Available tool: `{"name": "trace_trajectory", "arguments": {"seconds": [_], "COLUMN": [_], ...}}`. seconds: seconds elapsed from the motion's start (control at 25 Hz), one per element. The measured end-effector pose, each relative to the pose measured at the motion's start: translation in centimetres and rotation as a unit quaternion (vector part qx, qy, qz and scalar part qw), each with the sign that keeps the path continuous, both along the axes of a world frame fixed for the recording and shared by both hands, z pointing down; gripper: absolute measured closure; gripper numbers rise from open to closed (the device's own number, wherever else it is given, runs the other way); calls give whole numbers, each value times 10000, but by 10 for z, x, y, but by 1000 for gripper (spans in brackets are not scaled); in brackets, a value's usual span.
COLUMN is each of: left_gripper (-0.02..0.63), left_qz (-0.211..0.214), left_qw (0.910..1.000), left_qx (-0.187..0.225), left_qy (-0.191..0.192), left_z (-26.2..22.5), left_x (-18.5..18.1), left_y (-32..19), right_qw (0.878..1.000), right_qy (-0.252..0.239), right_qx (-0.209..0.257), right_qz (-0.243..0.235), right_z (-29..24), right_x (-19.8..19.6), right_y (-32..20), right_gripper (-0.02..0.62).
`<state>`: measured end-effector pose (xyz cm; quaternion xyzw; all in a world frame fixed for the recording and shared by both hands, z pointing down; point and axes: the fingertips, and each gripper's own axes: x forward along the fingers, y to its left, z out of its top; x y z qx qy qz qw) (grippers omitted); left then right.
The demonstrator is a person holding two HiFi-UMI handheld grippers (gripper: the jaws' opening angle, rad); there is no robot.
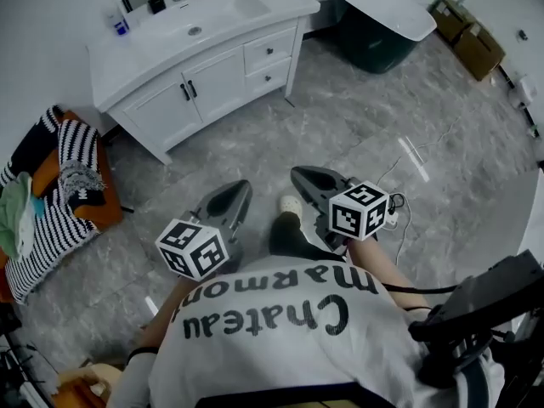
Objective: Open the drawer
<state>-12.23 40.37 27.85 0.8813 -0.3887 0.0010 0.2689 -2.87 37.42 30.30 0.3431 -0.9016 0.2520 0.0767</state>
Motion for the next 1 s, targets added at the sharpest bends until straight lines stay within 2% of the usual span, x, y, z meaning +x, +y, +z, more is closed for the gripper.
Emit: {"name": "trace_trajectory", "arguments": {"seconds": [0.28, 0.4, 0.68, 1.0], "left_gripper": [614, 614, 614, 614], "left_qz": [-146, -232, -426, -611], "left_qw": [9999, 9995, 9982, 9975], "left_qx": [-61, -163, -335, -304], "left_qy": [-40, 103, 243, 160], "left_z": [6, 10, 11, 8], "left_x": [11, 18, 49, 73], "left_y": [-63, -99, -175, -244], "right_qw": [9998, 9997, 9992, 9988], "right_qy": [102, 129, 224, 178], "right_qx": [-70, -54, -179, -201], "right_qz": [-130, -201, -293, -401], "right_z": [5, 5, 6, 9], "right_x": [12, 20, 57, 87], "right_y": [-69, -103, -181, -259], "right_gripper": [586, 586, 586, 586]}}
